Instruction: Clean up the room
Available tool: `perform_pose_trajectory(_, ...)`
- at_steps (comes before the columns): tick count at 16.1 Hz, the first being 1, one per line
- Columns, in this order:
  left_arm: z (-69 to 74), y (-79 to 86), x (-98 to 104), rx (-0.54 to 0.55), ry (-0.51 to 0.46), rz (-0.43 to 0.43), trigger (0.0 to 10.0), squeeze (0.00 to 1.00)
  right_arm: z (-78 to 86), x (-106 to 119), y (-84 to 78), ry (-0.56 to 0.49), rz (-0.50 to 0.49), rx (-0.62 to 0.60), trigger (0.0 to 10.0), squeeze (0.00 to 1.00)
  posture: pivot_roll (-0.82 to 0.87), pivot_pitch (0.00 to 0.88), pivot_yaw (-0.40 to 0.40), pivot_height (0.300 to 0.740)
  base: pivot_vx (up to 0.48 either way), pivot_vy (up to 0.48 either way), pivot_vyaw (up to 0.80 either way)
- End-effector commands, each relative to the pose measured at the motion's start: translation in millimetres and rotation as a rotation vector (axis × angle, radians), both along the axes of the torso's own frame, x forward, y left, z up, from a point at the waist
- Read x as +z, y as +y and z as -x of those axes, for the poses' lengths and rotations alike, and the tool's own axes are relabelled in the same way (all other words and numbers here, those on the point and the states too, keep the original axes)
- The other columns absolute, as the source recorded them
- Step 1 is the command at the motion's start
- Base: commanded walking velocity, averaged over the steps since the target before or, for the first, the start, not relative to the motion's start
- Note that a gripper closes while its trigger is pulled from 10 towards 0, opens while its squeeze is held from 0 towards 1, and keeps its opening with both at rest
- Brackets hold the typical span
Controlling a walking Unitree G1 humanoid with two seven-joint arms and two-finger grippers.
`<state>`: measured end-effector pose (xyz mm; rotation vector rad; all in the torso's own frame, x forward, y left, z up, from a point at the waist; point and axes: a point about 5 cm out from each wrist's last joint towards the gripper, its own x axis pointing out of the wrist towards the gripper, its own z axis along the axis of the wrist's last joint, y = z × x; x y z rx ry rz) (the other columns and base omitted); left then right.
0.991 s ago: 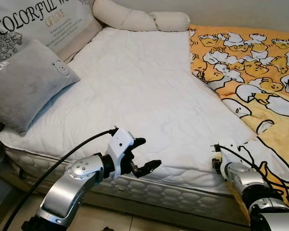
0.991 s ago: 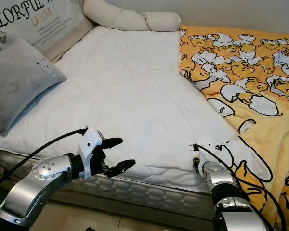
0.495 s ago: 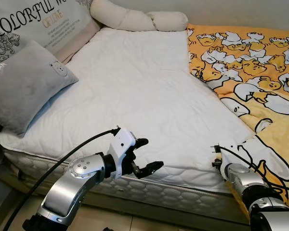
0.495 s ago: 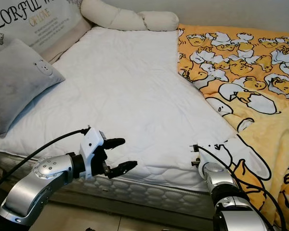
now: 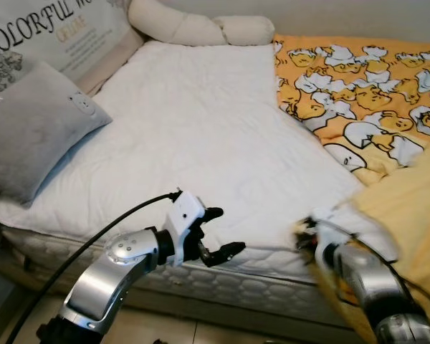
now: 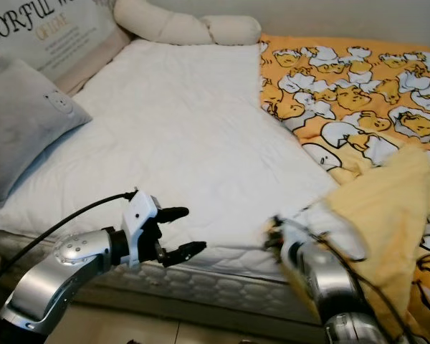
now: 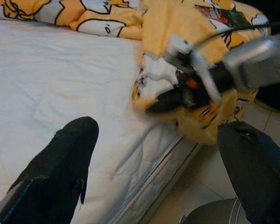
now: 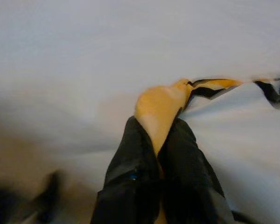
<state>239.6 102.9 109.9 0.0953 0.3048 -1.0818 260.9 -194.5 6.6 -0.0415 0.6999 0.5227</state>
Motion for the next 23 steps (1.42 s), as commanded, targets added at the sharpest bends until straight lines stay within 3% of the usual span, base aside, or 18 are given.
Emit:
perform_pose_trajectory(1,1.0,3.7,-1,-0.001,0.0,-0.018,10.0,0.0,9.0,12,19.6,-0.007,-0.097,0.202,0.0,0.0,-0.07,0.0,0.014,0.74,0.0,0.0,0.0)
perform_pose_trajectory(4,6.5,2.0,0,-0.03,0.022,-0.008,10.0,0.0,46.0,14,17.2,0.135,-0.158,0.417,0.0,0.0,-0.06,0.0,0.007,0.74,0.0,0.0,0.0)
perform_pose_trajectory(5,7.7,2.5,0,-0.036,0.027,-0.01,10.0,0.0,51.2,14,15.6,0.16,-0.139,0.452,0.0,0.0,-0.06,0.0,0.009,0.74,0.0,0.0,0.0)
perform_pose_trajectory(6,8.2,2.8,-1,-0.037,0.03,-0.018,10.0,0.0,51.1,11,12.3,0.157,-0.064,0.445,2.8,0.0,-0.07,0.0,0.011,0.74,0.0,0.0,0.0)
perform_pose_trajectory(7,7.9,2.8,-3,-0.036,0.03,-0.023,10.0,0.0,47.6,8,11.4,0.18,-0.051,0.389,10.0,0.0,-0.06,0.0,0.011,0.74,0.0,0.0,0.0)
perform_pose_trajectory(9,8.1,2.7,-3,-0.04,0.027,-0.029,10.0,0.0,42.3,10,14.2,0.185,-0.069,0.326,10.0,1.0,-0.06,0.0,0.016,0.74,0.0,0.0,0.0)
perform_pose_trajectory(16,5.9,4.9,-3,-0.056,0.031,-0.044,10.0,0.0,48.7,19,23.2,0.245,-0.102,0.362,10.0,1.0,-0.06,0.0,0.023,0.74,0.0,0.0,0.0)
perform_pose_trajectory(19,3.4,3.6,-2,-0.06,0.026,-0.045,10.0,0.0,49.8,20,19.6,0.266,-0.04,0.366,10.0,1.0,-0.07,0.0,0.023,0.74,0.0,0.0,0.0)
perform_pose_trajectory(22,0.8,3.2,-2,-0.052,0.018,-0.047,10.0,0.0,23.5,25,18.4,0.144,0.003,0.197,10.0,1.0,-0.06,0.0,0.019,0.74,0.0,0.0,0.0)
perform_pose_trajectory(23,1.2,3.6,-2,-0.046,0.018,-0.046,10.0,0.0,9.0,27,14.9,0.083,0.046,0.069,10.0,1.0,-0.06,0.0,0.019,0.74,0.0,0.0,0.0)
